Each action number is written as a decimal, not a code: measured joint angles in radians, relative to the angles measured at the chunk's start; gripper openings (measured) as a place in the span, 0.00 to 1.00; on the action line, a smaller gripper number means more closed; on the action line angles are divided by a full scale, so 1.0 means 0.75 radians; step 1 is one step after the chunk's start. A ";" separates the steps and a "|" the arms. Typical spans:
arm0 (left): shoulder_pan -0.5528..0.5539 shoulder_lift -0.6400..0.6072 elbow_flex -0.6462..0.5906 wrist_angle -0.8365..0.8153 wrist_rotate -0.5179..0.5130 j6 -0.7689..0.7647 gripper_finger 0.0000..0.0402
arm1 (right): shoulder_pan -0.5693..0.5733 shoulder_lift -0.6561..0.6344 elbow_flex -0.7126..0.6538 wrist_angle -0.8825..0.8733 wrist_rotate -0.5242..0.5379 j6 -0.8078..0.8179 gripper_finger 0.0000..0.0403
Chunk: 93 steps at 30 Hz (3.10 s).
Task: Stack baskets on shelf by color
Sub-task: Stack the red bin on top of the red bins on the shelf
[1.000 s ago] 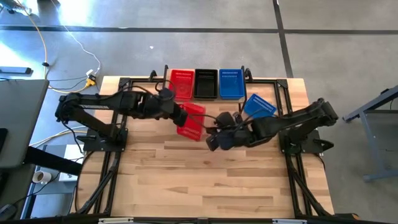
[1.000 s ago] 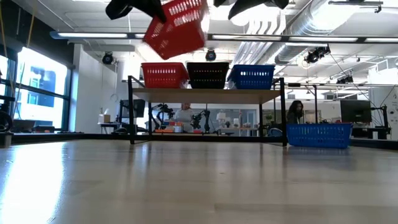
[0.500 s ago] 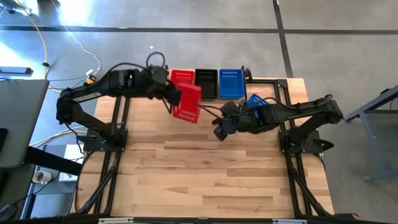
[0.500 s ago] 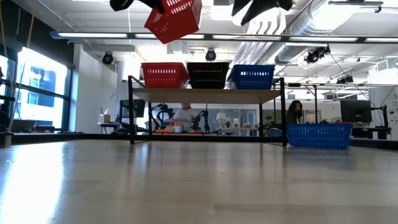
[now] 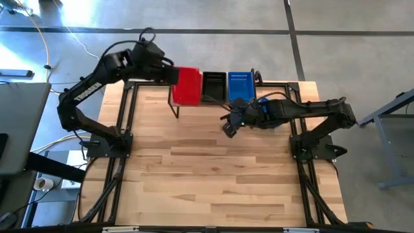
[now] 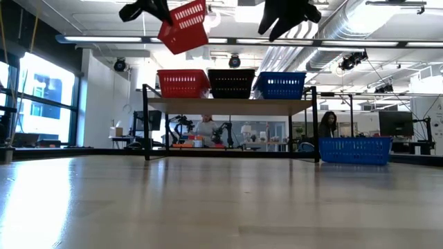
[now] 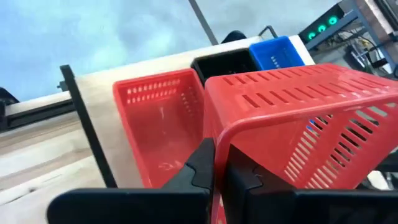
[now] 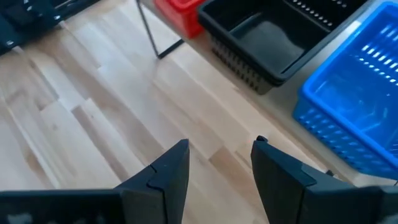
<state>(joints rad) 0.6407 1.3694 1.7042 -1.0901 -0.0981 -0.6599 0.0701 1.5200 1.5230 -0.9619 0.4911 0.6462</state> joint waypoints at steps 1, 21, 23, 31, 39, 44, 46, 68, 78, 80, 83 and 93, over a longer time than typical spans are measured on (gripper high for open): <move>0.032 0.000 0.000 0.000 0.032 0.010 0.00 | -0.012 0.000 0.000 0.000 0.000 0.001 0.39; 0.421 0.111 -0.001 0.051 0.386 0.108 0.00 | -0.206 0.001 -0.001 0.001 -0.033 0.000 0.39; 0.441 0.130 -0.001 0.050 0.432 0.117 0.00 | -0.223 0.001 -0.001 0.001 -0.033 -0.028 0.39; 0.476 0.216 0.122 -0.003 0.490 0.096 0.00 | -0.314 0.001 -0.001 0.001 -0.101 -0.134 0.39; 0.475 0.372 0.398 -0.269 0.448 0.152 0.00 | -0.384 0.001 -0.001 0.001 -0.170 -0.234 0.39; 0.476 0.432 0.416 -0.352 0.442 0.152 0.00 | -0.400 0.001 -0.001 -0.001 -0.170 -0.245 0.39; 0.475 0.448 0.416 -0.362 0.470 0.152 0.00 | -0.400 0.001 -0.001 -0.012 -0.171 -0.246 0.39; 0.379 0.532 0.415 -0.448 0.410 0.117 0.00 | -0.399 0.002 -0.001 -0.039 -0.171 -0.280 0.39; 0.367 0.568 0.415 -0.447 0.405 0.092 0.00 | -0.399 0.002 -0.001 -0.058 -0.171 -0.280 0.39; 0.368 0.568 0.415 -0.446 0.404 0.092 0.00 | -0.399 0.002 -0.001 -0.059 -0.171 -0.280 0.39; 0.368 0.568 0.415 -0.442 0.393 0.092 0.01 | -0.399 0.002 -0.001 -0.059 -0.171 -0.280 0.39; 0.367 0.568 0.415 -0.441 0.389 0.117 0.06 | -0.399 0.002 -0.001 -0.069 -0.171 -0.280 0.39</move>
<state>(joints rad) 0.9161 1.7957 2.0155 -1.4209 0.1940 -0.5724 -0.2295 1.5211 1.5227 -1.0138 0.3627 0.4362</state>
